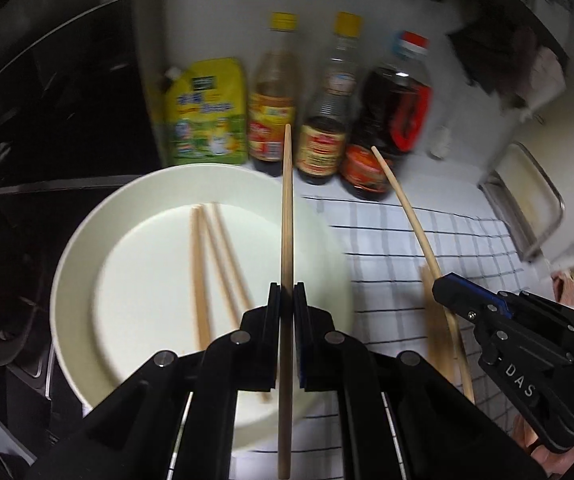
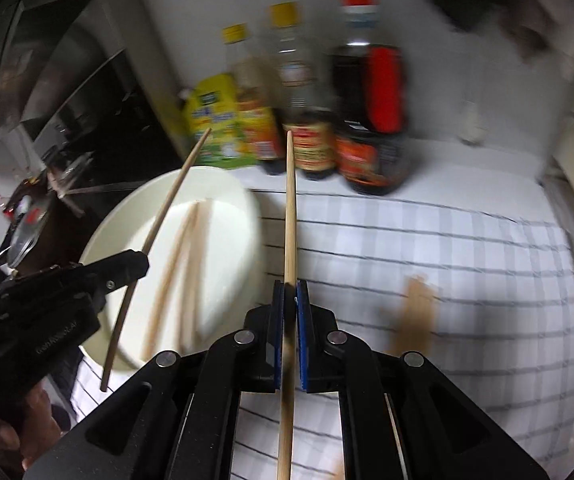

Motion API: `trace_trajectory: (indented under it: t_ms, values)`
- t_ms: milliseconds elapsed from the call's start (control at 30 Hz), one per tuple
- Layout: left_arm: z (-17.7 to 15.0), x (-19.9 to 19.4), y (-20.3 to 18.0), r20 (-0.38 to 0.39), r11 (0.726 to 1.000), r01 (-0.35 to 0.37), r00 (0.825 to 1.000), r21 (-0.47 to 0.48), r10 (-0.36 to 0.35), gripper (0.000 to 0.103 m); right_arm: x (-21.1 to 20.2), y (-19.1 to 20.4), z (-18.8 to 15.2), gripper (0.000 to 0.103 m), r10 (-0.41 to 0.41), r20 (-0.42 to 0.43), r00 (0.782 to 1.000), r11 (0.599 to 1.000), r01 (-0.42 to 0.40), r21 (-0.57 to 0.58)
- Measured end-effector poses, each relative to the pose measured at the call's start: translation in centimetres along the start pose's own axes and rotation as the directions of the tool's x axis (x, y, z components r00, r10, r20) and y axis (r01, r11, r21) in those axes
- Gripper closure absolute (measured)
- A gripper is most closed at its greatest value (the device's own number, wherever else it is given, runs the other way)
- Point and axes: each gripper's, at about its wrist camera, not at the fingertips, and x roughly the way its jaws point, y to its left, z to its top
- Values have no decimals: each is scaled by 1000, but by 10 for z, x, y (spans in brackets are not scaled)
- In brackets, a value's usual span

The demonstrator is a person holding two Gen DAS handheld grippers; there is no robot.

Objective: Organize utensils
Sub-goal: 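Lift both held chopsticks and carry them over the white bowl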

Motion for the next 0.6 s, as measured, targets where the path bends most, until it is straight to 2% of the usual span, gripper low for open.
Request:
trace_trajectory:
  t_ms: [267,467,600]
  values:
    - [1,23,75,-46,995,-76,996,-60,73,96,74,68,19,97,66,-103,993,996,-71,-44]
    - [-6,48,104,-102,993,-90,991,-73,82,96,110,87,22,97,54,-161,985,998,-61,-35]
    - [-13,62,113,-135,993,-89,988,-74,78,96,119,89,18,97,41,-177,983,998,-48,-30]
